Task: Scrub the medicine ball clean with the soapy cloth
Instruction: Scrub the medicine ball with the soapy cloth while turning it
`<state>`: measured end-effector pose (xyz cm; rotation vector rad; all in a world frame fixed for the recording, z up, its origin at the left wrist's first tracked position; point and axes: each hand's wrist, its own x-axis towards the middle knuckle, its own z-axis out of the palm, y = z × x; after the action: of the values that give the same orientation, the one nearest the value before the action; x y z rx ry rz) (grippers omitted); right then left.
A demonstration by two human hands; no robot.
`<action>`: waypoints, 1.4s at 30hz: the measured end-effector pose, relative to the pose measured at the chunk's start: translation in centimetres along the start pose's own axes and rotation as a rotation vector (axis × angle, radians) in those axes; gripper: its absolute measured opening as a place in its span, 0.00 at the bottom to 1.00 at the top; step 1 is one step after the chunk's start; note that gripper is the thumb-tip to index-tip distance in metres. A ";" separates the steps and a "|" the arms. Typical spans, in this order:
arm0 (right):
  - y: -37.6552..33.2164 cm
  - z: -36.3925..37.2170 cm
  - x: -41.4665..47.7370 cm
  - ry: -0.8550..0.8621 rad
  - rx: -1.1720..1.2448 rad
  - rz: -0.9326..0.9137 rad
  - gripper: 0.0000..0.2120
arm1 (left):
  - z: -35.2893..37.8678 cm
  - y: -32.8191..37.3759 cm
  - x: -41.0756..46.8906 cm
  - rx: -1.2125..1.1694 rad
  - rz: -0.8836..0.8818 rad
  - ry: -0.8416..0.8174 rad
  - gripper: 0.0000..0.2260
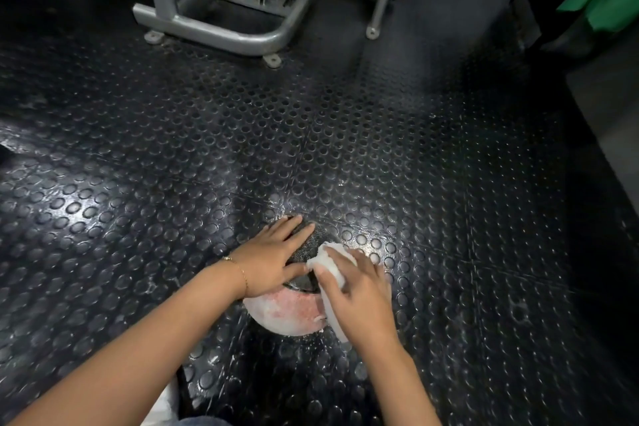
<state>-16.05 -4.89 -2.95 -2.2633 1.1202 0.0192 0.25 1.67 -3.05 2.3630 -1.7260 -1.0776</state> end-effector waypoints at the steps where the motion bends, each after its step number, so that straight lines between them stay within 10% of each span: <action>1: -0.3 0.0 -0.1 -0.017 -0.026 -0.003 0.29 | 0.1 -0.1 -0.3 -0.004 -0.016 0.005 0.31; 10: -1.6 1.7 -0.6 0.130 0.016 -0.145 0.14 | 2.2 -0.7 -3.1 -0.108 -0.134 0.101 0.32; 42: -2.3 -0.9 1.8 0.077 -0.135 -0.119 0.14 | 1.6 -2.1 -2.4 -0.233 -0.211 0.136 0.32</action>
<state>-13.44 -5.56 -1.50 -2.4671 1.0492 -0.0421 0.80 5.07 -3.91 2.4434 -1.2556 -1.0486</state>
